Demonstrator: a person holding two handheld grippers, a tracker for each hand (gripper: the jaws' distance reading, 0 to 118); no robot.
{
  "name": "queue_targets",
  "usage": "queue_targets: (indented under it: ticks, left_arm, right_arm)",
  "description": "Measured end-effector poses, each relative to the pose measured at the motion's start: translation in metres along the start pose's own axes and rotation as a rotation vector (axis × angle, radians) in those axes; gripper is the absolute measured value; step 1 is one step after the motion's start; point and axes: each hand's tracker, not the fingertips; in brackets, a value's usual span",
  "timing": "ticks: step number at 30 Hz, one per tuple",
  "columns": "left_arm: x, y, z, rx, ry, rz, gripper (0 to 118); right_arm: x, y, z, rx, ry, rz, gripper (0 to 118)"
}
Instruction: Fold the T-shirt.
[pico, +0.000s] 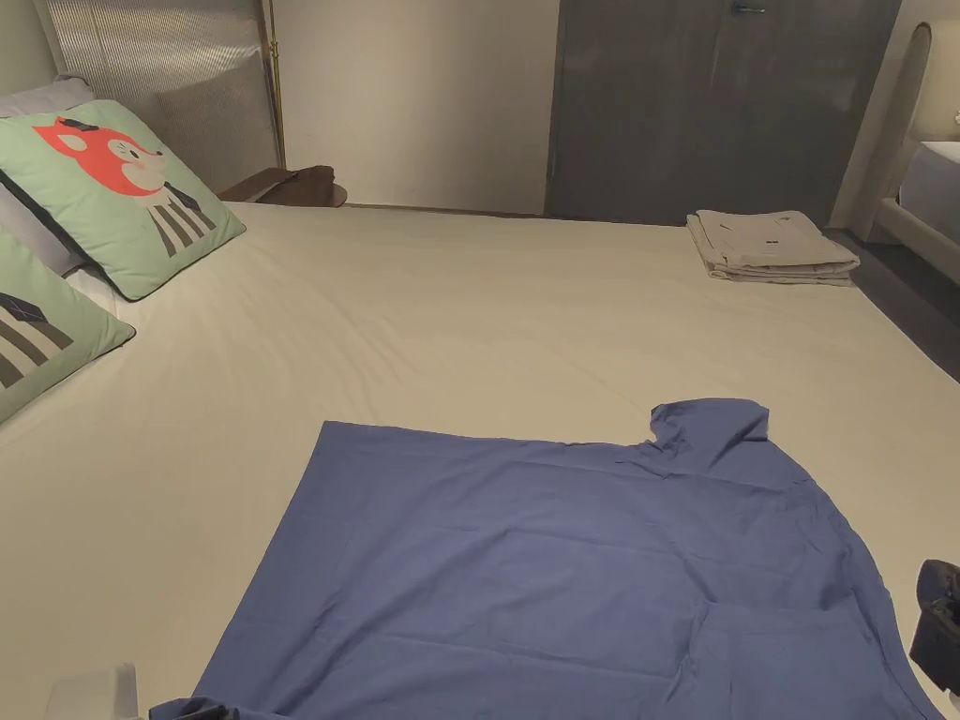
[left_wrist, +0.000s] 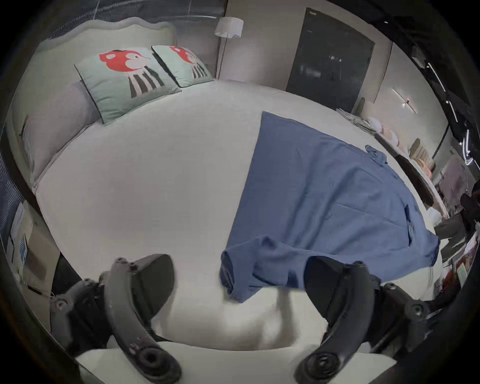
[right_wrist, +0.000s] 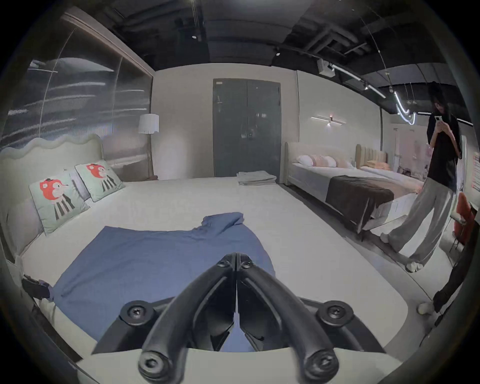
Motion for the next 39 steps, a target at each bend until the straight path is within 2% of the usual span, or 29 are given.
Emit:
queue_targets:
  ticks: [1,3,5,6,7,8,9,11,12,14,18,21,22,26,27,28,29,31,35,39]
  left_arm:
    - [0.001,0.002,-0.001,0.004,0.001,-0.003,89]
    - [0.003,0.003,-0.001,0.005,-0.001,-0.012,58]
    - [0.004,0.003,-0.001,0.009,-0.002,-0.012,20]
    - [0.005,0.002,0.000,0.013,-0.008,-0.011,9]
    - [0.005,0.002,0.000,0.015,-0.013,-0.011,6]
    - [0.007,0.003,0.001,0.018,-0.016,-0.011,5]
    - [0.008,0.003,0.002,0.022,-0.015,-0.012,4]
    - [0.008,0.003,0.004,0.026,-0.018,-0.019,4]
    - [0.008,0.003,0.005,0.027,-0.019,-0.021,4]
    - [0.008,0.002,0.006,0.029,-0.021,-0.025,4]
    - [0.009,0.002,0.010,0.032,-0.019,-0.026,4]
    - [0.009,0.001,0.011,0.035,-0.021,-0.021,4]
    - [0.010,0.001,0.011,0.035,-0.019,-0.021,4]
    - [0.012,0.001,0.013,0.038,-0.019,-0.016,4]
    - [0.013,0.002,0.014,0.040,-0.020,-0.013,4]
    - [0.013,0.003,0.015,0.043,-0.020,-0.010,4]
    - [0.013,0.004,0.017,0.049,-0.021,-0.008,4]
    - [0.014,0.010,0.022,0.068,-0.026,0.001,3]
    - [0.018,0.035,0.035,0.145,-0.061,0.038,3]
    - [0.030,0.075,0.034,0.220,-0.077,0.024,3]
  right_arm:
    - [0.001,-0.002,0.002,-0.006,0.001,-0.001,0]
    - [0.003,-0.006,0.002,-0.022,-0.004,-0.005,0]
    - [0.005,-0.012,0.001,-0.037,-0.008,-0.008,0]
    - [0.007,-0.017,0.001,-0.050,-0.007,-0.008,0]
    - [0.009,-0.020,0.001,-0.066,-0.009,-0.010,0]
    - [0.011,-0.023,0.000,-0.092,-0.013,-0.010,7]
    - [0.011,-0.023,0.003,-0.124,-0.012,-0.005,27]
    - [0.016,-0.032,0.000,-0.206,-0.012,0.003,93]
    - [0.019,-0.039,0.000,-0.235,-0.017,0.011,97]
    - [0.033,-0.060,-0.007,-0.305,-0.024,0.035,96]
    - [0.047,-0.091,-0.014,-0.429,-0.016,0.021,94]
    - [0.052,-0.108,-0.021,-0.463,-0.012,0.013,83]
    - [0.052,-0.111,-0.023,-0.472,-0.009,0.004,77]
    - [0.047,-0.112,-0.021,-0.473,0.028,-0.020,17]
    - [0.045,-0.111,-0.020,-0.459,0.032,-0.015,12]
    - [0.043,-0.109,-0.018,-0.437,0.029,-0.004,12]
    - [0.045,-0.108,-0.016,-0.418,0.029,-0.003,6]
    - [0.048,-0.103,-0.011,-0.376,0.046,-0.012,5]
    - [0.054,-0.080,-0.001,-0.257,0.049,-0.077,4]
    - [0.053,-0.045,-0.012,-0.206,0.060,-0.114,4]
